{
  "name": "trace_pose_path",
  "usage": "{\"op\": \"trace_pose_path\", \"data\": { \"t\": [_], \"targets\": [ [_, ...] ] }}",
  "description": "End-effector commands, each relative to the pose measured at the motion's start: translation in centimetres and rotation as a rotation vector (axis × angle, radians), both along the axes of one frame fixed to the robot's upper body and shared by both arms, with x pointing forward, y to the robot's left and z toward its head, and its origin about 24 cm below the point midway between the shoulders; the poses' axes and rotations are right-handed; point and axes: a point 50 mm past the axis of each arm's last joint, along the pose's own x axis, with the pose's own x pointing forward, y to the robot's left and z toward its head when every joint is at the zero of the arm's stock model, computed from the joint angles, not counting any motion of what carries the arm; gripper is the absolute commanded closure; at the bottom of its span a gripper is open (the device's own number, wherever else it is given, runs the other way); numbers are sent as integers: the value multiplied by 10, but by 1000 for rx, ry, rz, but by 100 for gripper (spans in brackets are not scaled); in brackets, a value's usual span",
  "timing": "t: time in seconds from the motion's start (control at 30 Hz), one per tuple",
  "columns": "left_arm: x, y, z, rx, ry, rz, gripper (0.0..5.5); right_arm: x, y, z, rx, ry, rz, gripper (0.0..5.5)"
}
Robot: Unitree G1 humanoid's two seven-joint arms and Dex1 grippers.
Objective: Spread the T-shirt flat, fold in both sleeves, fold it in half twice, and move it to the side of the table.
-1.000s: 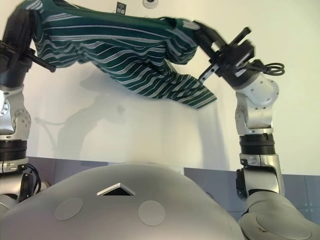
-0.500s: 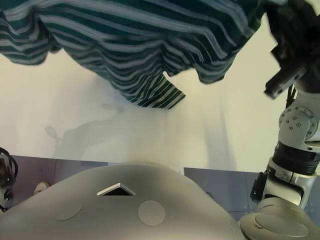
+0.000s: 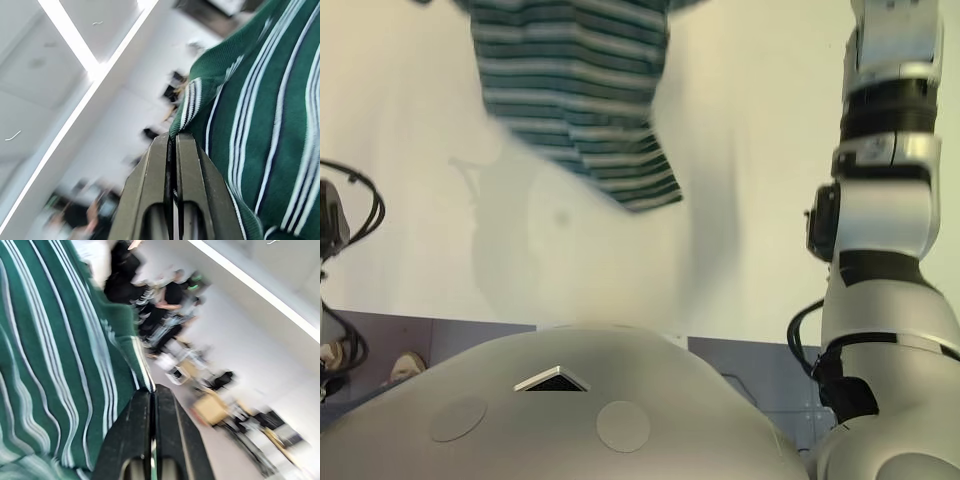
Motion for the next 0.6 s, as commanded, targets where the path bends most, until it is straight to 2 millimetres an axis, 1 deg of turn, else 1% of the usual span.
{"op": "trace_pose_path", "data": {
  "t": [0.03,0.07,0.17,0.23,0.3,0.33,0.37,0.43,0.53,0.6],
  "targets": [
    [2,10,60,-188,-316,214,548,1,-16,42,159,-263,-167,550],
    [2,10,46,-174,-309,195,548,-3,-18,29,147,-268,-161,550],
    [-6,6,-8,-111,-260,83,548,-19,-23,-23,117,-217,-117,550],
    [-21,-4,-59,-18,-167,-52,548,-33,-24,-63,80,-138,-92,550],
    [-39,-10,-96,44,-77,-157,548,-46,-19,-86,42,-80,-43,550],
    [-46,-11,-108,66,-50,-193,548,-51,-16,-93,23,-58,-16,550],
    [-53,-11,-117,65,-18,-226,548,-57,-13,-98,3,-38,20,550],
    [-66,-12,-128,58,12,-272,548,-69,-7,-106,-26,0,102,550],
    [-80,-9,-133,33,28,-300,548,-88,0,-114,-53,63,227,550],
    [-87,-8,-134,33,37,-320,548,-94,0,-118,-69,104,272,550]
  ]
}}
